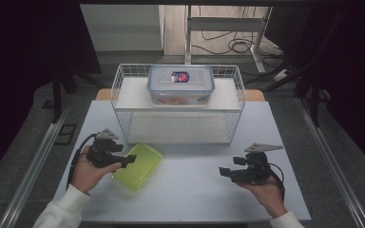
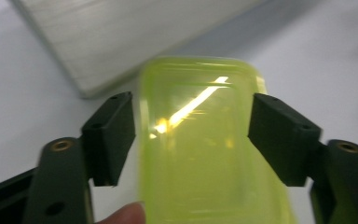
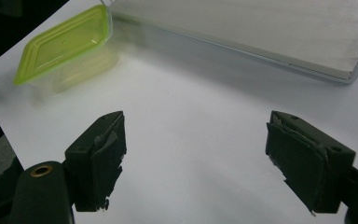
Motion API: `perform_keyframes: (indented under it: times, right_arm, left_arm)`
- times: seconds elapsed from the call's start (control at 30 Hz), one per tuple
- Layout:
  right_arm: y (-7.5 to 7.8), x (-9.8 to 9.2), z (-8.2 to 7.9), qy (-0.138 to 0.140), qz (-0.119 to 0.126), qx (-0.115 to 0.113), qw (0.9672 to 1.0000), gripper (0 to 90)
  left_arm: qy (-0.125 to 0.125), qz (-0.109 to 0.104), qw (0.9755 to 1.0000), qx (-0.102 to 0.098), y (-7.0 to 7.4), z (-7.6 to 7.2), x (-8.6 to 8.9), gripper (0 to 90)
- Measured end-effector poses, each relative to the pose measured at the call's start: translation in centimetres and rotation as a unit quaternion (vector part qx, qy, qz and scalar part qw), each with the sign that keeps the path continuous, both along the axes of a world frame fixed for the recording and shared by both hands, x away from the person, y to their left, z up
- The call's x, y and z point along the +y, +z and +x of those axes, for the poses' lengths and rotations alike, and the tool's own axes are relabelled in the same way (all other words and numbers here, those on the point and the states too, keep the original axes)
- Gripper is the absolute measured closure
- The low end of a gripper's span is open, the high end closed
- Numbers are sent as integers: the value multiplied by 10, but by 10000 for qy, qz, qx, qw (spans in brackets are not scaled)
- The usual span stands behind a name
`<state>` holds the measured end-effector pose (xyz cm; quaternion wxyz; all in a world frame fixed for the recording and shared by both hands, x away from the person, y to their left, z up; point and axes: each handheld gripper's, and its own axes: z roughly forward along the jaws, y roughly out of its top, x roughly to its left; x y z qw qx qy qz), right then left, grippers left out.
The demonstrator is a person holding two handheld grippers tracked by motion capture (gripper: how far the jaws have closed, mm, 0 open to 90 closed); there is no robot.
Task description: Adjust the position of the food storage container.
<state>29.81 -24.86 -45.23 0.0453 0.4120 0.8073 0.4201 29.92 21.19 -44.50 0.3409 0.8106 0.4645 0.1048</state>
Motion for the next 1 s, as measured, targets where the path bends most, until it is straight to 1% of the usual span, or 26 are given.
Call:
perform_keyframes:
  times: [0.03,0.07,0.13,0.2,0.27,0.3,0.33,0.37,0.4,0.43,0.47,0.5,0.53,0.6,0.67,0.77,0.8,0.9,0.93,1.0]
  right_arm:
    - [0,0,0,15,1,-1,10000,202]
    - [0,0,0,31,4,3,10000,202]
    - [-1,1,0,67,8,10,10000,203]
    - [-2,1,-1,89,2,33,10000,204]
    - [-3,1,-1,106,-24,39,9999,207]
    - [-3,1,-1,112,-24,43,9999,209]
    - [-3,1,-2,115,-22,44,9999,210]
    - [-3,1,-2,130,-17,31,9999,213]
    - [-3,1,-2,136,-23,24,9999,213]
    - [-4,1,-2,136,-23,24,9999,214]
    - [-4,1,-2,137,-26,27,9999,214]
    - [-4,1,-2,139,-29,38,9999,214]
    - [-4,1,-2,136,-45,44,9999,213]
    - [-5,0,-1,135,-24,55,9999,214]
    - [-6,0,0,135,-27,48,9999,214]
    - [-7,0,0,133,-29,45,9999,214]
    - [-7,1,0,138,-27,44,9999,215]
    - [-6,1,0,142,-35,32,9999,215]
    - [-6,1,0,137,-38,28,9999,216]
    - [-6,2,0,128,-38,29,9999,216]
  left_arm:
    - [23,11,10000,59,0,4,2,376]
    - [54,87,9999,99,-1,8,3,425]
    - [142,375,9991,141,-5,15,3,529]
    - [157,532,9982,232,-10,25,2,629]
    - [181,719,9969,271,-14,34,-1,737]
    - [192,752,9965,309,-17,39,-2,785]
    - [199,831,9958,327,-20,43,-5,825]
    - [199,984,9945,311,-23,47,-7,860]
    - [233,1085,9934,297,-26,50,-9,883]
    - [223,1136,9927,333,-29,54,-10,899]
    - [245,1130,9926,363,-32,56,-11,900]
    - [227,1170,9922,378,-35,58,-12,900]
    - [183,1227,9914,410,-38,60,-14,900]
    - [115,1247,9911,459,-42,62,-16,900]
    - [68,1206,9914,508,-44,64,-17,900]
    - [54,1212,9909,583,-47,65,-20,900]
    - [15,1177,9911,621,-48,66,-21,900]
    - [-27,1026,9926,646,-50,65,-26,900]
    - [-73,984,9930,654,-50,64,-28,900]
    - [-237,971,9926,688,-48,63,-33,900]
